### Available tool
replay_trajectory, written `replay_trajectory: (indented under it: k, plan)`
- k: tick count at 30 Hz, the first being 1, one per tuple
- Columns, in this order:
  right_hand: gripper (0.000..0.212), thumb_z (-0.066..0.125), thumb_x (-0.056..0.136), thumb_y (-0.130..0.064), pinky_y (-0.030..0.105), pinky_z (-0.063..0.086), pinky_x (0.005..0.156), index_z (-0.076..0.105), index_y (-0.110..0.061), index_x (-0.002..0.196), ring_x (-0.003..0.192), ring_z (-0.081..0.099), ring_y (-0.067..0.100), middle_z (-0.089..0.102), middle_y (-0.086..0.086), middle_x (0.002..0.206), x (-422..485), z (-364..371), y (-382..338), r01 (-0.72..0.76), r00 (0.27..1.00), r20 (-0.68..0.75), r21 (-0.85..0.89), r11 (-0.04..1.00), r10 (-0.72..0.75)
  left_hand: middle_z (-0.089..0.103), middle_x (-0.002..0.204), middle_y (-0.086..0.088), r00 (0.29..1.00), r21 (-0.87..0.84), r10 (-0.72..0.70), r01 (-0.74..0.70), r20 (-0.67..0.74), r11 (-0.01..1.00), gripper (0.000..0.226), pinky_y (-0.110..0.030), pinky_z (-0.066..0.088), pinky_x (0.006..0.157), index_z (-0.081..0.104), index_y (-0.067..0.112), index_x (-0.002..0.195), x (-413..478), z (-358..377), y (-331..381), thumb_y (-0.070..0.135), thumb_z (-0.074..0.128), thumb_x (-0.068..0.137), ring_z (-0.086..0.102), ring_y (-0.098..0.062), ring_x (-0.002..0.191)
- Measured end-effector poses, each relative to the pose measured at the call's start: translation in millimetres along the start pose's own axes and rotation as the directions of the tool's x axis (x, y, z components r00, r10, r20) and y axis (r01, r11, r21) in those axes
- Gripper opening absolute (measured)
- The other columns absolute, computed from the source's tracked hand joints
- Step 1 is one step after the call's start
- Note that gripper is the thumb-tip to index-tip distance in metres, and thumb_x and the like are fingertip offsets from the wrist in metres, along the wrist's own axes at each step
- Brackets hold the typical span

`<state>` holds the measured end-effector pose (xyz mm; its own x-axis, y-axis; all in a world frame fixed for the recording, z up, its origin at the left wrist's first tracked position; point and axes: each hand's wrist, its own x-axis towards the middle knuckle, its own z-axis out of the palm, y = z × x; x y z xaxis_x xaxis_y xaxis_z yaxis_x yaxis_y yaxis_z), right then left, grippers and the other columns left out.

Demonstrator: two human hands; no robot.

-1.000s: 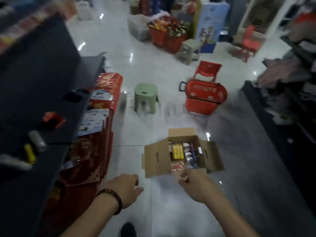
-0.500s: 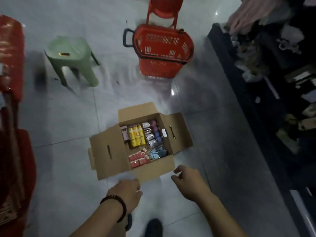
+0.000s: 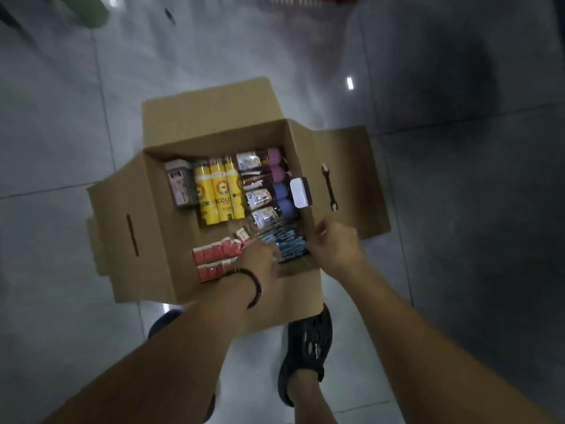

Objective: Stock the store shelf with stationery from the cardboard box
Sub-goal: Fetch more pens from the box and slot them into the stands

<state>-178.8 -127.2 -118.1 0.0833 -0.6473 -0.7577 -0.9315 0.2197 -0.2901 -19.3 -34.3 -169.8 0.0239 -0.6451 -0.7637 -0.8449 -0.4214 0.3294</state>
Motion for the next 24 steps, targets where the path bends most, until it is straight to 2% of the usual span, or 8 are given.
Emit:
replay_trajectory:
  k: [1,3,6,10,13,18,20,24]
  plan:
    - [0.021,0.078,0.092,-0.032,0.036,0.058,0.077,0.06,-0.021,0.097,0.095,0.068,0.025,0.068,0.003,0.097,16,7,8,0.004,1.0,-0.015,0.023,1.0,-0.003,0.064,0.128,-0.008,1.0,-0.035,-0.012,0.012,0.001,0.999,0.032,-0.031,0.049,0.103,0.071,0.018,0.124,20,7,1,0.016,0.071,0.092,0.061,-0.028,0.121]
    - [0.028,0.081,0.091,-0.03,0.028,0.048,0.066,0.054,-0.023,0.089,0.084,0.065,0.017,0.064,-0.002,0.088,39,18,23,0.017,0.999,-0.029,0.072,0.997,-0.015,0.06,0.137,-0.008,1.0,-0.027,-0.012,0.013,0.018,1.0,0.039,-0.041,0.047,0.111,0.067,0.02,0.13,52,18,3,0.018,0.072,0.092,0.057,-0.03,0.128]
    - [0.038,0.088,0.084,-0.032,0.026,0.043,0.057,0.051,-0.022,0.085,0.071,0.06,0.012,0.063,-0.003,0.079,53,32,42,0.051,0.997,-0.064,0.198,0.979,-0.039,0.059,0.139,-0.01,0.998,0.035,0.003,-0.005,0.055,0.999,0.046,-0.044,0.049,0.109,0.059,0.018,0.138,85,38,9,0.017,0.069,0.093,0.057,-0.032,0.127]
    - [0.041,0.09,0.081,-0.035,0.043,0.054,0.066,0.055,-0.015,0.089,0.068,0.06,0.019,0.063,0.0,0.074,58,40,55,0.086,0.995,-0.072,0.317,0.945,-0.067,0.058,0.14,-0.013,0.995,0.152,-0.001,-0.015,0.103,0.988,0.047,-0.04,0.049,0.106,0.055,0.013,0.14,102,63,5,0.017,0.065,0.094,0.058,-0.033,0.127]
    - [0.043,0.09,0.081,-0.038,0.041,0.053,0.065,0.054,-0.016,0.086,0.063,0.056,0.016,0.062,0.0,0.072,62,40,56,0.091,0.995,-0.064,0.331,0.939,-0.074,0.054,0.144,-0.018,0.986,0.193,-0.029,-0.004,0.167,0.981,0.042,-0.042,0.046,0.111,0.057,0.006,0.14,107,66,2,0.016,0.06,0.099,0.055,-0.037,0.13]
    - [0.044,0.092,0.079,-0.037,0.054,0.062,0.072,0.052,-0.019,0.081,0.075,0.069,0.029,0.07,0.01,0.082,65,37,54,0.052,0.999,-0.027,0.381,0.923,-0.045,0.061,0.136,-0.016,0.935,0.207,-0.063,-0.011,0.349,0.978,0.032,-0.038,0.049,0.102,0.058,0.01,0.136,111,56,0,0.019,0.052,0.106,0.061,-0.031,0.119]
    - [0.044,0.092,0.079,-0.037,0.053,0.061,0.071,0.052,-0.018,0.082,0.073,0.068,0.027,0.07,0.009,0.08,65,36,54,0.041,0.999,0.0,0.387,0.921,-0.044,0.062,0.135,-0.013,0.915,0.201,-0.067,-0.016,0.398,0.979,0.031,-0.037,0.048,0.099,0.057,0.012,0.137,113,52,0,0.019,0.049,0.108,0.061,-0.029,0.118]
    - [0.043,0.091,0.081,-0.035,0.043,0.057,0.062,0.052,-0.017,0.083,0.066,0.062,0.016,0.068,0.008,0.078,64,34,51,0.03,0.999,0.004,0.363,0.931,-0.034,0.057,0.144,-0.012,0.878,0.235,-0.09,-0.027,0.47,0.972,0.037,-0.032,0.042,0.102,0.052,0.009,0.145,109,46,4,0.02,0.043,0.111,0.056,-0.029,0.13]
